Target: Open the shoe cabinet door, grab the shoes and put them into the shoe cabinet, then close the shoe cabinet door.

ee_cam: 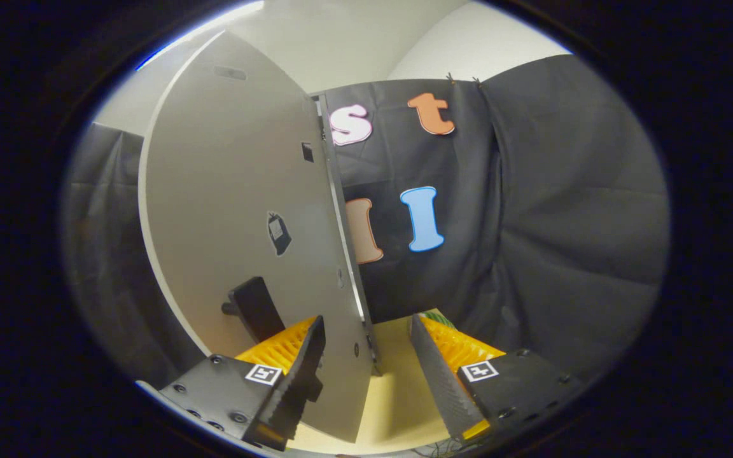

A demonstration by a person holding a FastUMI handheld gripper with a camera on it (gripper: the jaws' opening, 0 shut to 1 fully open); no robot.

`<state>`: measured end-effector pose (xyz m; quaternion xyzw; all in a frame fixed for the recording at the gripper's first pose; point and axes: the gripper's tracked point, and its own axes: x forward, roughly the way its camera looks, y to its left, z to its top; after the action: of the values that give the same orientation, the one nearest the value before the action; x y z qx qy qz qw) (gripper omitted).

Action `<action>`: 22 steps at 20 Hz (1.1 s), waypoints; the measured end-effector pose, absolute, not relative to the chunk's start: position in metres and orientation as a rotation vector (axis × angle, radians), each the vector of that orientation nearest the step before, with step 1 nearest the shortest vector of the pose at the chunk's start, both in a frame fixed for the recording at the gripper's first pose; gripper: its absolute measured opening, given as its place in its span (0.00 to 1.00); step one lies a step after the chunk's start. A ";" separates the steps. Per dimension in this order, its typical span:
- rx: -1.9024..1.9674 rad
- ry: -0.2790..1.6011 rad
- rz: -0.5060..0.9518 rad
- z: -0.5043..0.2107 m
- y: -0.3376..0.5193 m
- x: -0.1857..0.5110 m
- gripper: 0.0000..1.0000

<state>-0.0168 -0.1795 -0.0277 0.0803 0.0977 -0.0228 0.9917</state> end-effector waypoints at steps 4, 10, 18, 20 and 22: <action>0.154 0.190 -0.047 -0.027 -0.153 -0.019 0.87; 0.124 0.197 0.001 -0.030 -0.103 -0.005 0.87; 0.095 0.184 0.113 -0.032 -0.012 0.027 0.88; 0.095 0.158 0.138 -0.029 0.012 0.045 0.89; 0.104 0.152 0.168 -0.030 0.040 0.065 0.89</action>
<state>0.0647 0.0401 -0.0304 0.0519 0.0758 0.0837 0.9922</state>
